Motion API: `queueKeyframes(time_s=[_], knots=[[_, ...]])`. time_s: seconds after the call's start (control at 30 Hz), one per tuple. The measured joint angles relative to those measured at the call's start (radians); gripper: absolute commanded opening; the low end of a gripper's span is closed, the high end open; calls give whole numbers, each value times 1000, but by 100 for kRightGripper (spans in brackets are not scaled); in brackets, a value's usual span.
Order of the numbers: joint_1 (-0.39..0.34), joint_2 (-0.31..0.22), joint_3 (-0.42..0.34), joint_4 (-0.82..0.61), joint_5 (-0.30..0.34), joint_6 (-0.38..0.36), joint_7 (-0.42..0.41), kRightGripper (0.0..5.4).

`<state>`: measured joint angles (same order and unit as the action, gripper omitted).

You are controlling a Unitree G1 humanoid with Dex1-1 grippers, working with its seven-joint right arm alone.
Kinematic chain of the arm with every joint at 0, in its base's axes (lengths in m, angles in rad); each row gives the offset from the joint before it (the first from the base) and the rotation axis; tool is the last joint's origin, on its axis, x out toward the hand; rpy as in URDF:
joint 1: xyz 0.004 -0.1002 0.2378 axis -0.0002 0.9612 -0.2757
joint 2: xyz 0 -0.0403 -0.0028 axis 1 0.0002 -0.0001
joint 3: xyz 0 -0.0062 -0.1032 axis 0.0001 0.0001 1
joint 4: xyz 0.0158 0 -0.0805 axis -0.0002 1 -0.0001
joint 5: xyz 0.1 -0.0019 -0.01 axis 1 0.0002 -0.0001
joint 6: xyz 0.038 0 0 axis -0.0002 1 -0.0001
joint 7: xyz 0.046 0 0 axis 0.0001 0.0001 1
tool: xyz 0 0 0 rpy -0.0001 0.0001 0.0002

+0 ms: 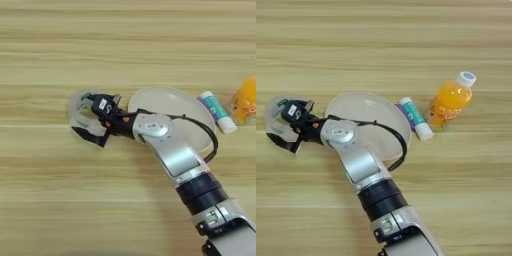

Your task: Move the objects on the table

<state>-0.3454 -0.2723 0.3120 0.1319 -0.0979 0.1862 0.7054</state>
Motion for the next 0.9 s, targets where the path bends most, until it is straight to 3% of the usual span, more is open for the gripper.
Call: queueKeyframes(time_s=[0.3, 0.5, 0.73, 0.9], knots=[[4, 11, -32, -26, 9, -1, -27, 536], [25, 27, -111, -86, 53, -11, -81, 536], [82, 25, -233, -138, 103, -129, -153, 536], [84, 17, -383, -143, 147, -229, -245, 536]])
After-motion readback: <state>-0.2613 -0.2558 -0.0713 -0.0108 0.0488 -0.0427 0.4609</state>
